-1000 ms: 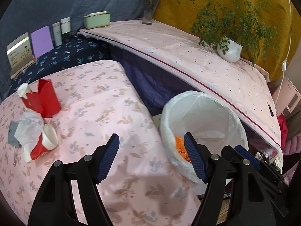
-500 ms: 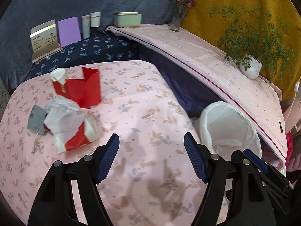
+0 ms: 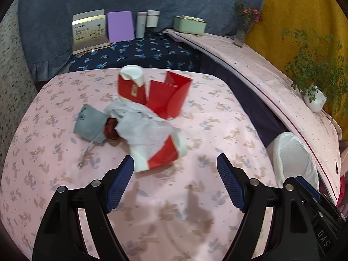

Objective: Collect trash
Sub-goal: 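Move both tools back toward the remaining trash on the table, then grasp the red-and-white paper cup with the right tool while the left tool grasps white tissue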

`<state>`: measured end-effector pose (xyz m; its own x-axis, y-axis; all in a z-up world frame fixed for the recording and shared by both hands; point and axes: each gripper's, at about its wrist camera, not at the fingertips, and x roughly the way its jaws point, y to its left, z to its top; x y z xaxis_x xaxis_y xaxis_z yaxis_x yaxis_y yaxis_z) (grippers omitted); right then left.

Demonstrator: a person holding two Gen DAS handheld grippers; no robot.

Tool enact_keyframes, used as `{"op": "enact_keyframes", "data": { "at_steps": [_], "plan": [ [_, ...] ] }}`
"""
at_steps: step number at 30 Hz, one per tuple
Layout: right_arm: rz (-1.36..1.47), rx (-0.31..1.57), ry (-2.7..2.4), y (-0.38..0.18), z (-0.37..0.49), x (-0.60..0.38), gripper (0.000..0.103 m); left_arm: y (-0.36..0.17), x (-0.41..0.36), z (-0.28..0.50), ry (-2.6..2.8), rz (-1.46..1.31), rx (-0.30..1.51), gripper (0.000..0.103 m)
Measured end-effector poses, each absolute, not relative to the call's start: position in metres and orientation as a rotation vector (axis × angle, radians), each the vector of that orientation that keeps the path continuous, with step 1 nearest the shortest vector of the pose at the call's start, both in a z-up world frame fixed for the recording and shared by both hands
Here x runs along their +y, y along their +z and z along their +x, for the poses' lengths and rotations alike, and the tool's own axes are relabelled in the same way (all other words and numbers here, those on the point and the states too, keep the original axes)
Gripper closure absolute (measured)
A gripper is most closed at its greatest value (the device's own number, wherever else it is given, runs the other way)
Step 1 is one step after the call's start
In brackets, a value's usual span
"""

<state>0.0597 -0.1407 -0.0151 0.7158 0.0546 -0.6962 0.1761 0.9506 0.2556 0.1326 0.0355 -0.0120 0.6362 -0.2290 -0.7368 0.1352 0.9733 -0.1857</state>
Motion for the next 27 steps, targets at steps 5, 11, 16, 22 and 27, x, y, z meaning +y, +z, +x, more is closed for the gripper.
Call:
{"op": "enact_keyframes", "data": {
  "at_steps": [5, 11, 16, 22, 27],
  "plan": [
    [0.3, 0.798, -0.019, -0.021, 0.074, -0.116, 0.067, -0.016, 0.063, 0.14, -0.169, -0.142, 0.863, 0.028],
    [0.274, 0.822, 0.034, -0.027, 0.094, -0.088, 0.067, -0.023, 0.085, 0.153, -0.142, -0.158, 0.869, 0.029],
    [0.26, 0.84, 0.064, -0.034, 0.115, -0.071, 0.067, -0.029, 0.092, 0.168, -0.134, -0.152, 0.881, 0.029],
    [0.25, 0.867, 0.085, -0.047, 0.143, -0.059, 0.067, -0.041, 0.093, 0.191, -0.15, -0.146, 0.907, 0.034],
    [0.263, 0.897, 0.093, -0.061, 0.165, -0.054, 0.067, -0.051, 0.087, 0.21, -0.164, -0.125, 0.93, 0.045]
  ]
}}
